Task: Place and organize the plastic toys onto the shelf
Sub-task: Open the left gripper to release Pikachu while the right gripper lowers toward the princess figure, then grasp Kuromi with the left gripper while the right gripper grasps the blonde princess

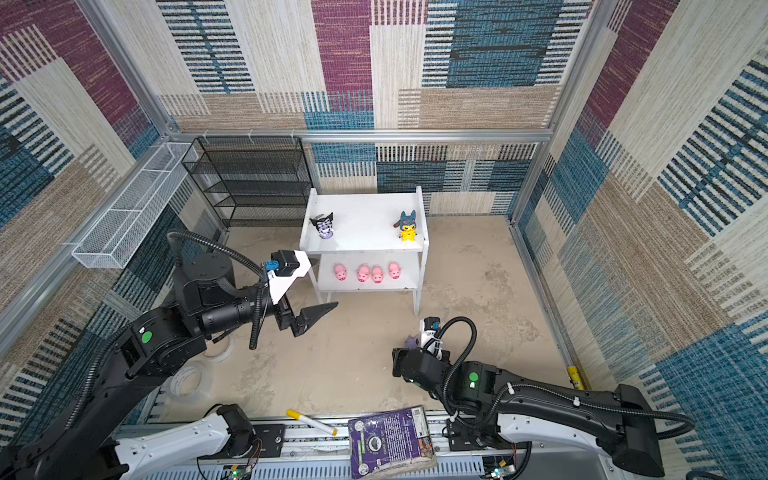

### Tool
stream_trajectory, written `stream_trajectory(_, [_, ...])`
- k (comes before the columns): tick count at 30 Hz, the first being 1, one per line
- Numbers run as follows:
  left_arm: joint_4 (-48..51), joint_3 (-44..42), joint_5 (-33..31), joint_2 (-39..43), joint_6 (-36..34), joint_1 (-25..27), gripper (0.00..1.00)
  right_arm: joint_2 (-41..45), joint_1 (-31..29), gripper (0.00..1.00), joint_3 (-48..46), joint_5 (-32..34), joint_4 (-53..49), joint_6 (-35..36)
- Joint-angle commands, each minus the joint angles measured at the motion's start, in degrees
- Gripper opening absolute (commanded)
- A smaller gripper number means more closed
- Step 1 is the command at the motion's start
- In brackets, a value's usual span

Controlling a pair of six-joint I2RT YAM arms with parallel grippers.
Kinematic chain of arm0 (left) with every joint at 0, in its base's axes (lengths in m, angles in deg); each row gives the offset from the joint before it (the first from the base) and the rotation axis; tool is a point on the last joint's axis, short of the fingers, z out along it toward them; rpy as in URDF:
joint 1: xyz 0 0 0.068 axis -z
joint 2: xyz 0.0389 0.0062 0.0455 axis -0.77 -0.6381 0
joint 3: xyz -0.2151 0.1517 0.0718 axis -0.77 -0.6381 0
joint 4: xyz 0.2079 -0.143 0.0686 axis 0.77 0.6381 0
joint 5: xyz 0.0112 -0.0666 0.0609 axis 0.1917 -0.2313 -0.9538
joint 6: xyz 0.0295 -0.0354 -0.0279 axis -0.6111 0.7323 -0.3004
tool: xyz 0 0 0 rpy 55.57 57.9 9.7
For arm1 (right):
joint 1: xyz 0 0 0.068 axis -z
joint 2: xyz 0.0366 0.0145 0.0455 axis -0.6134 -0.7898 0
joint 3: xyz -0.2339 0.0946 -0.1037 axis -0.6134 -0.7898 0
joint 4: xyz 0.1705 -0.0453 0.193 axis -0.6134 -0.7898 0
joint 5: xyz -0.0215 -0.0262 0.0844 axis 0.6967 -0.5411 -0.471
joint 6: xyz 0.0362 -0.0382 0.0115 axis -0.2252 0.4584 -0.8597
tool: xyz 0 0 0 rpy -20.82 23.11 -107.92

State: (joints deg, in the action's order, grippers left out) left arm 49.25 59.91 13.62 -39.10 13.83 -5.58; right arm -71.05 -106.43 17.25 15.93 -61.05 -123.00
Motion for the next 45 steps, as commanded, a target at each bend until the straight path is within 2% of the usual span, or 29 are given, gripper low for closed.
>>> stream_trajectory(1, [0.0,-1.85,-1.75,2.01,4.01,-0.03,0.98,-1.38,1.77,0.91,-1.38,-5.56,5.23,-0.18])
stream_trajectory(4, [0.58,-4.53,-1.24,4.02,5.69,0.05,0.98,-4.46,3.51,0.88,-2.77,-10.03,9.53,3.37])
stream_trajectory(8, [1.55,-6.27,-3.62,5.67,7.83,0.05,0.98,-8.36,3.64,0.86,-2.81,-11.98,11.3,5.67])
stream_trajectory(12, [4.71,-1.52,-10.28,2.72,8.64,-0.04,0.98,-11.3,4.13,0.86,-3.98,-13.41,12.58,6.81])
stream_trajectory(16, [5.94,3.54,-14.36,-2.19,6.89,-0.22,0.98,-13.39,4.6,0.85,-5.13,-13.76,14.26,7.33])
stream_trajectory(21, [3.9,7.8,-15.64,-6.44,5.25,-2.27,0.98,-14.74,4.87,0.78,-5.74,-13.82,15.66,7.86])
stream_trajectory(26, [2.97,13.35,-9.38,-11.56,5.27,-8.7,0.98,-15.93,4.97,0.67,-5.94,-14.1,16.15,9.16])
stream_trajectory(30, [2.28,18.18,-1.5,-16.14,6.18,-13.74,0.98,-16.51,5.12,0.59,-5.76,-14.2,16.11,9.95])
stream_trajectory(38, [7.52,29.05,5.88,-26.64,5.31,-18.49,0.93,-16.33,5.4,0.48,-6.55,-14.62,18.12,11.65])
stream_trajectory(45, [13.36,33.42,12.17,-30.89,2.38,-20.91,0.87,-16.58,6.59,0.47,-6.59,-15.41,19.93,14.81])
